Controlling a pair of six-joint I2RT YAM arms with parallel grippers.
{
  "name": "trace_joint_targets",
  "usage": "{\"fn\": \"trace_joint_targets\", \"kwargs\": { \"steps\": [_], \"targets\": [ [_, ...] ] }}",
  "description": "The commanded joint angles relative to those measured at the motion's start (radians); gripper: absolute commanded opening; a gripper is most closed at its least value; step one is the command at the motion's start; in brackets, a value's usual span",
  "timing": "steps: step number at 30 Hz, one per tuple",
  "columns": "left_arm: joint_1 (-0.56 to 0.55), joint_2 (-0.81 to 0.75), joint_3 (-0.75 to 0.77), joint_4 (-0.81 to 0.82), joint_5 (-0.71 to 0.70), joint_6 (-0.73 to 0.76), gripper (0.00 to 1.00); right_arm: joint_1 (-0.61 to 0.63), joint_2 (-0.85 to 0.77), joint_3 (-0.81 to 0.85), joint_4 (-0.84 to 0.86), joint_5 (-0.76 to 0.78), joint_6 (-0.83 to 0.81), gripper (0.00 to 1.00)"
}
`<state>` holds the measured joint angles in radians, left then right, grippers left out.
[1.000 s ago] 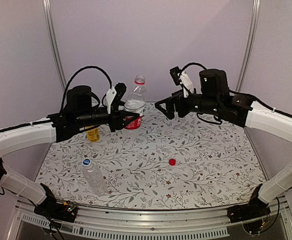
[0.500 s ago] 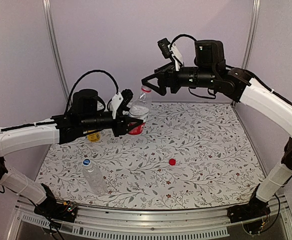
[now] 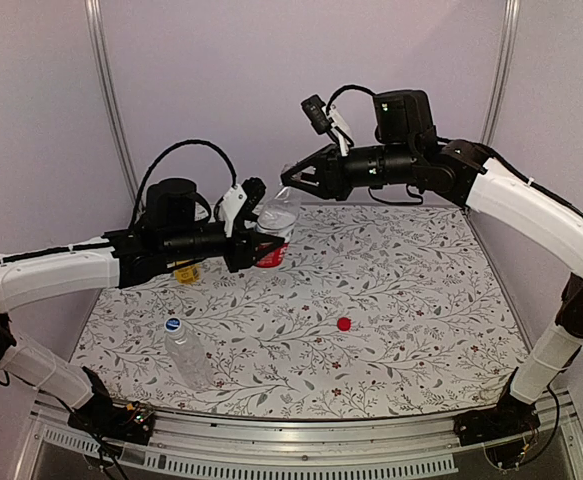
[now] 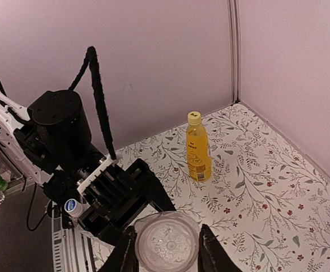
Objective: Unscrew the bottle caps
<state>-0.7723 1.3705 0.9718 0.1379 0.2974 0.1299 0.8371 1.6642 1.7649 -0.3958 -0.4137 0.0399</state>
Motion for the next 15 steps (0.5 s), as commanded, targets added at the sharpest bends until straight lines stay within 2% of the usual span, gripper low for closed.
{"fn": "trace_joint_targets", "kwargs": {
  "steps": [1,3,4,6,7,10,15],
  "targets": [
    [-0.012,0.010,0.022,0.005,-0.017,0.004,0.46,0.004,0.004,-0.008,0.015,-0.018,0.008,0.18],
    [-0.012,0.009,0.021,0.005,-0.023,0.004,0.46,0.003,0.002,-0.010,0.014,-0.013,0.008,0.03],
    [-0.012,0.008,0.021,0.006,-0.025,0.002,0.47,0.002,0.001,-0.010,0.014,-0.011,0.009,0.00],
    [-0.012,0.006,0.022,0.006,-0.037,-0.001,0.53,0.000,-0.005,-0.012,0.010,0.014,0.011,0.00],
    [-0.012,0.006,0.022,0.005,-0.049,-0.004,0.61,-0.002,-0.008,-0.012,0.005,0.031,0.008,0.00],
    [-0.010,-0.009,0.021,0.000,-0.091,-0.023,0.97,-0.027,-0.026,-0.014,-0.020,0.101,0.001,0.00],
    [-0.008,-0.055,-0.005,0.030,-0.114,-0.025,1.00,-0.118,-0.058,-0.069,-0.066,0.303,-0.026,0.00]
  ]
}}
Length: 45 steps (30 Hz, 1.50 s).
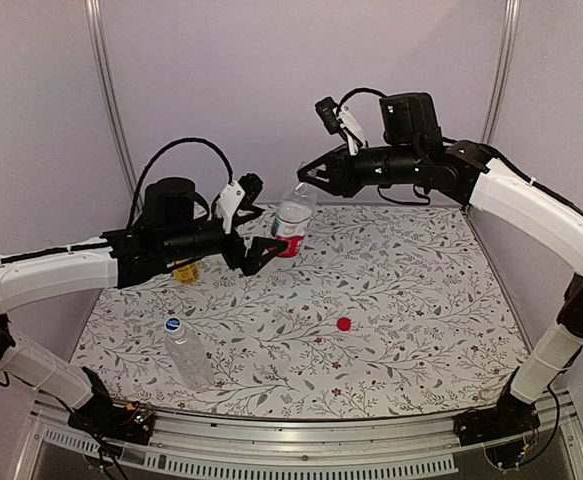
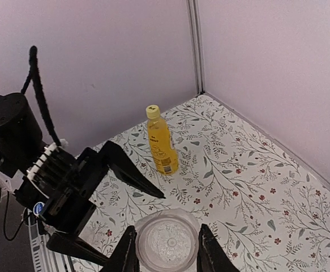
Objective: Unscrew the bottle caps
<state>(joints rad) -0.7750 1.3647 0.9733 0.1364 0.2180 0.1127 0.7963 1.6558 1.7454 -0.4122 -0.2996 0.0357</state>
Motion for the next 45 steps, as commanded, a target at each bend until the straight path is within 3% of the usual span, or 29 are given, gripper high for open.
{"fn": "trace_joint_targets", "kwargs": {
  "steps": [1,6,13,29,35,45],
  "targets": [
    [-0.005,-0.058,-0.017,0.043,-0.040,-0.008,1.00,-0.101,-0.051,-0.066,-0.056,0.230,-0.024,0.00],
    [-0.004,-0.074,-0.027,0.052,-0.069,-0.001,1.00,-0.250,-0.053,-0.167,-0.042,0.312,-0.007,0.00],
    [-0.006,-0.072,-0.027,0.048,-0.063,0.003,1.00,-0.360,-0.024,-0.248,0.032,0.411,0.000,0.00],
    [-0.006,-0.074,-0.030,0.046,-0.066,0.009,1.00,-0.400,0.033,-0.394,0.151,0.469,0.006,0.00],
    [-0.006,-0.073,-0.030,0.045,-0.071,0.012,1.00,-0.401,0.031,-0.420,0.156,0.466,0.006,0.06],
    [-0.006,-0.073,-0.030,0.045,-0.073,0.018,1.00,-0.400,0.021,-0.418,0.148,0.466,0.007,0.26]
  ]
}}
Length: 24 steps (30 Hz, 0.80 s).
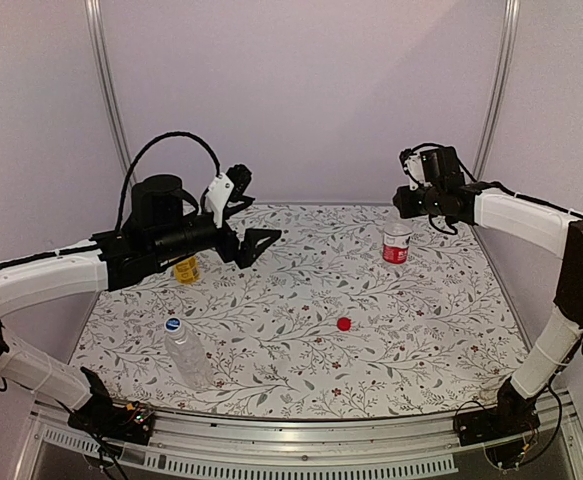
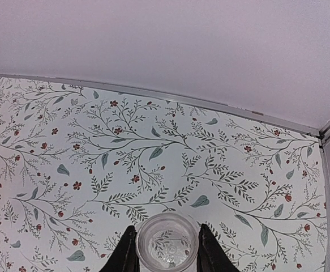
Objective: Unscrew the bottle caps
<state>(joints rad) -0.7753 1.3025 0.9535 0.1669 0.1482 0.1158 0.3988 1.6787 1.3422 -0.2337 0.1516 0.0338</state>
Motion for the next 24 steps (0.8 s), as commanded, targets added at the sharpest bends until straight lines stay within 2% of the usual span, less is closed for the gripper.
{"fn": "trace_joint_targets", "kwargs": {
  "steps": [1,9,20,24],
  "targets": [
    [-0.005,-0.011,-0.010,0.014,-0.004,0.015,1.00,-0.003,-0.003,-0.012,-0.033,0.015,0.009,0.28],
    [-0.005,-0.009,-0.010,0.013,-0.005,0.017,1.00,-0.003,-0.014,0.004,-0.045,0.015,0.011,0.38],
    [-0.005,-0.005,-0.010,0.013,-0.004,0.018,1.00,-0.003,-0.032,0.008,-0.056,0.011,0.014,0.46],
    [-0.005,-0.005,-0.010,0.012,-0.004,0.018,1.00,-0.003,-0.040,0.011,-0.057,0.005,0.017,0.52]
  ]
}}
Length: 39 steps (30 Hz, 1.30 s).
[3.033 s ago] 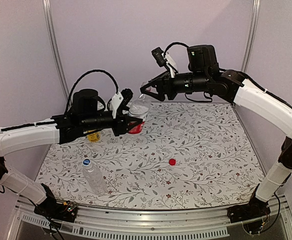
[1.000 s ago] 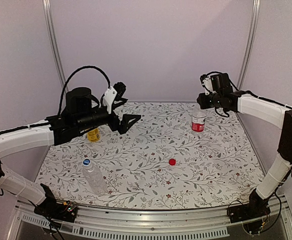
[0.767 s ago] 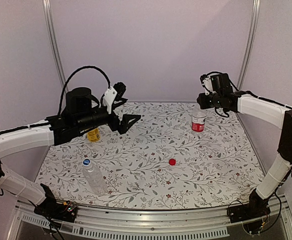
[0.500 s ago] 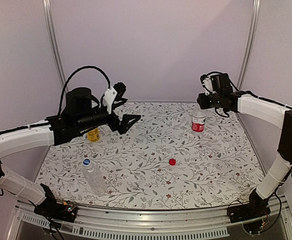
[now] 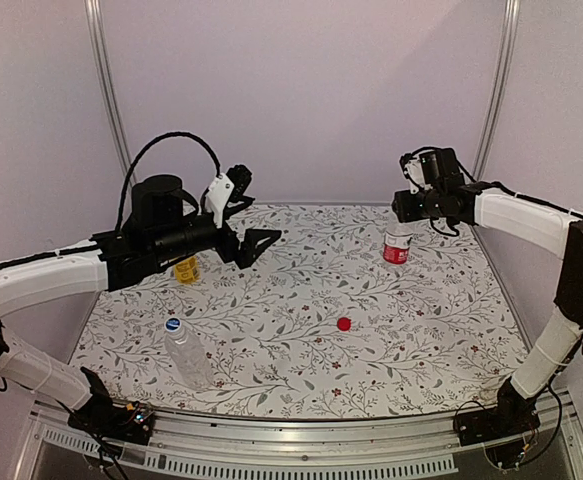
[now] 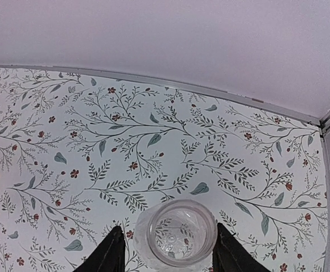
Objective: Unscrew the bottle caps
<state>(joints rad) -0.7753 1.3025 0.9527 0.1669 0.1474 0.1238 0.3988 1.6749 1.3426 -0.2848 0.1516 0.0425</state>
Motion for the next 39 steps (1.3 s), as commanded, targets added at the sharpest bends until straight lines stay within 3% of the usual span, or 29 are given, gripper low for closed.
{"fn": "trace_joint_targets", "kwargs": {
  "steps": [1,12,16,20,29,34,37,39],
  "targets": [
    [-0.005,-0.004,-0.009,0.011,-0.003,0.011,1.00,-0.002,-0.039,0.010,-0.006,0.007,0.008,0.54],
    [-0.005,-0.002,-0.009,0.010,-0.004,0.011,1.00,-0.003,-0.057,0.019,-0.013,0.015,0.008,0.64],
    [-0.005,-0.003,-0.008,0.008,-0.007,0.011,1.00,-0.003,-0.068,0.025,-0.019,0.032,0.007,0.72],
    [-0.005,-0.006,-0.005,0.005,-0.009,0.009,1.00,-0.002,-0.076,0.039,-0.031,0.052,-0.002,0.85],
    [-0.004,-0.025,0.026,-0.038,-0.086,0.003,1.00,-0.003,-0.113,0.061,-0.048,0.041,-0.019,0.95],
    [0.000,-0.012,0.121,-0.181,-0.173,-0.014,1.00,0.013,-0.153,0.061,-0.060,0.022,-0.027,0.99],
    [0.036,0.020,0.246,-0.373,-0.287,-0.073,0.98,0.041,-0.191,0.080,-0.077,0.022,-0.038,0.99],
    [0.101,0.027,0.313,-0.503,-0.292,-0.133,0.97,0.063,-0.218,0.096,-0.089,0.021,-0.074,0.99]
  ]
}}
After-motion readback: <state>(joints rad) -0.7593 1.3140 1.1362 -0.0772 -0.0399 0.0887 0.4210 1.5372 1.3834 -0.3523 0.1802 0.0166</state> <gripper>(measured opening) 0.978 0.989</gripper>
